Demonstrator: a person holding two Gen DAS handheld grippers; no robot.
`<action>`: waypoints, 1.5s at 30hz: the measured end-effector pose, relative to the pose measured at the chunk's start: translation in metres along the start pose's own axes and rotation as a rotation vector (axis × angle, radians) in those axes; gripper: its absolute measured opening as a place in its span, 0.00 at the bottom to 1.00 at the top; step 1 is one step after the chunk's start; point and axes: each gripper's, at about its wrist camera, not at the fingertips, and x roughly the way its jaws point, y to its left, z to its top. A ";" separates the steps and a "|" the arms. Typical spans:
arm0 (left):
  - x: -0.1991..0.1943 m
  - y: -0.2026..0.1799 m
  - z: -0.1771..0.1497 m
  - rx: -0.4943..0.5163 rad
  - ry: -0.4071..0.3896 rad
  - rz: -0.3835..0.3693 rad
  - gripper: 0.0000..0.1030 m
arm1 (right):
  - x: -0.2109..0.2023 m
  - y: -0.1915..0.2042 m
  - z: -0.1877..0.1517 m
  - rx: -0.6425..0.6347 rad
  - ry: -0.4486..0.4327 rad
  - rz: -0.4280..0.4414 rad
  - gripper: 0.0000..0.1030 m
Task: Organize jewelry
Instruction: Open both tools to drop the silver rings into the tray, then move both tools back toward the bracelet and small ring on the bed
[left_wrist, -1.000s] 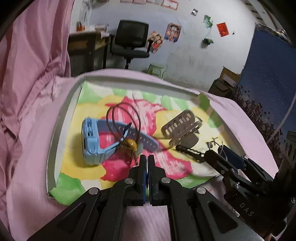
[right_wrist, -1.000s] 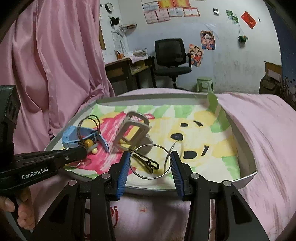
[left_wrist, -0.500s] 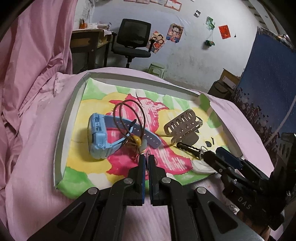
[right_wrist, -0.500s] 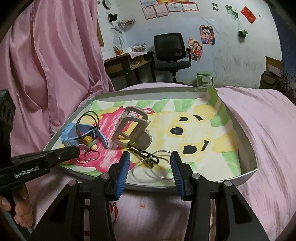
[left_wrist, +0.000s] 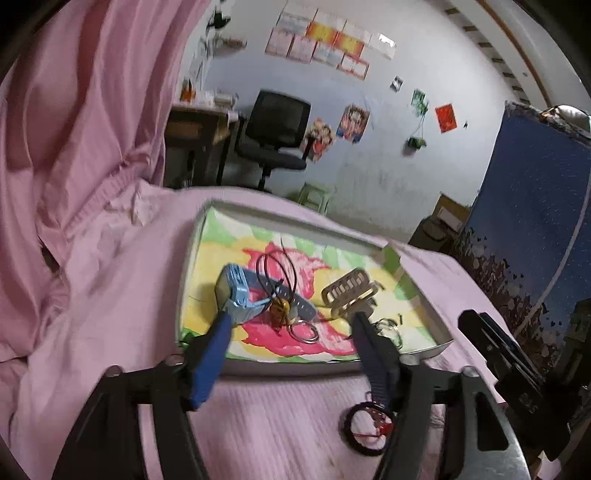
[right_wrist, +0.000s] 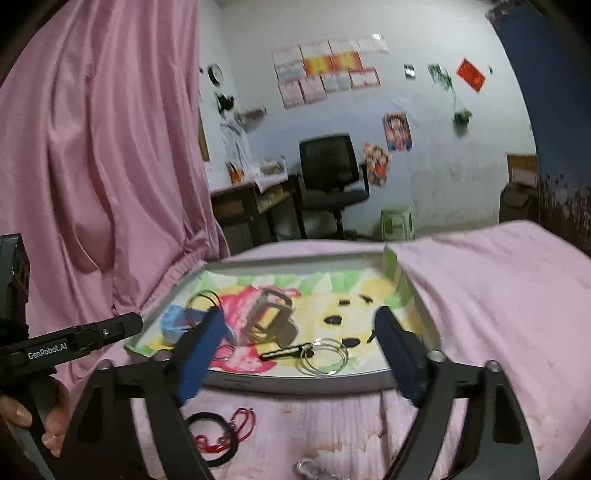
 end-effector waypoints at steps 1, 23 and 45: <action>-0.007 0.000 -0.001 0.002 -0.020 -0.001 0.75 | -0.008 0.002 0.002 -0.004 -0.022 -0.005 0.87; -0.118 -0.030 -0.062 0.102 -0.261 0.061 1.00 | -0.124 0.000 -0.005 -0.175 -0.098 0.016 0.99; -0.075 -0.025 -0.099 0.109 0.031 0.043 1.00 | -0.088 -0.043 -0.057 -0.113 0.267 -0.022 0.99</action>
